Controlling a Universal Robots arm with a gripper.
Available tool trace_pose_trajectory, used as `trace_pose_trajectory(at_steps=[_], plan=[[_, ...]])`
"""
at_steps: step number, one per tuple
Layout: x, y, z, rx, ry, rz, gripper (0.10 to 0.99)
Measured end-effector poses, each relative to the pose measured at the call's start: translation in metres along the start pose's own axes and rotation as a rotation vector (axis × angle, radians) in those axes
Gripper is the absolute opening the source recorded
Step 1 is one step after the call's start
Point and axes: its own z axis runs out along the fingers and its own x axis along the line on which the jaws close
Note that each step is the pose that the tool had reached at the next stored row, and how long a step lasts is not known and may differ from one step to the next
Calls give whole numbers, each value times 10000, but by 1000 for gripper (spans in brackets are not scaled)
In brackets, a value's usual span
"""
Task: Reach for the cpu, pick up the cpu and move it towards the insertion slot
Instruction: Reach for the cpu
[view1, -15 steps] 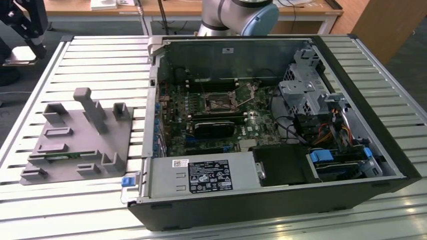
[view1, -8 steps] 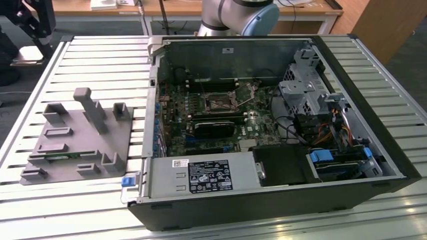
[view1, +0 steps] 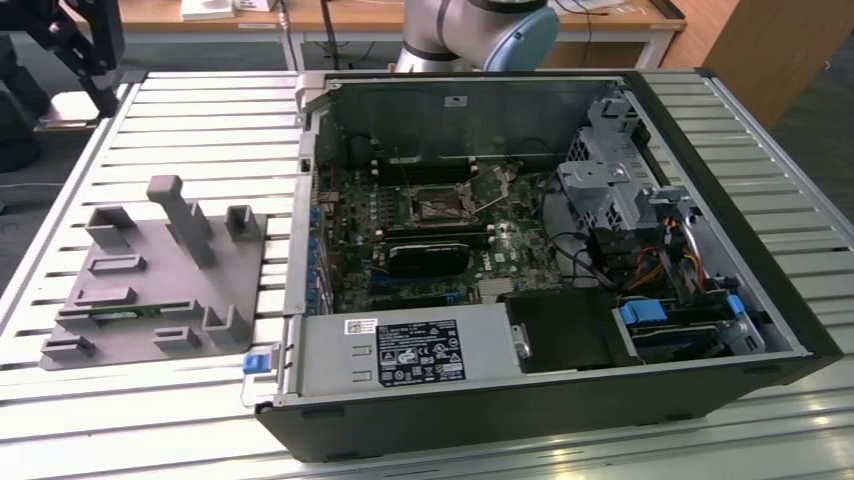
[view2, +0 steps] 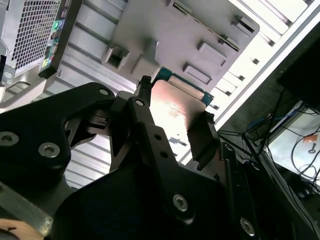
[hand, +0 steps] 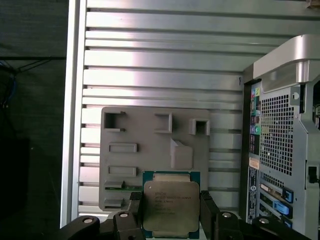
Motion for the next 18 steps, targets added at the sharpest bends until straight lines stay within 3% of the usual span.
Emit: trace_pose_trajectory(at_steps=[18], plan=[[-163, 0, 0, 0, 0, 0, 541]])
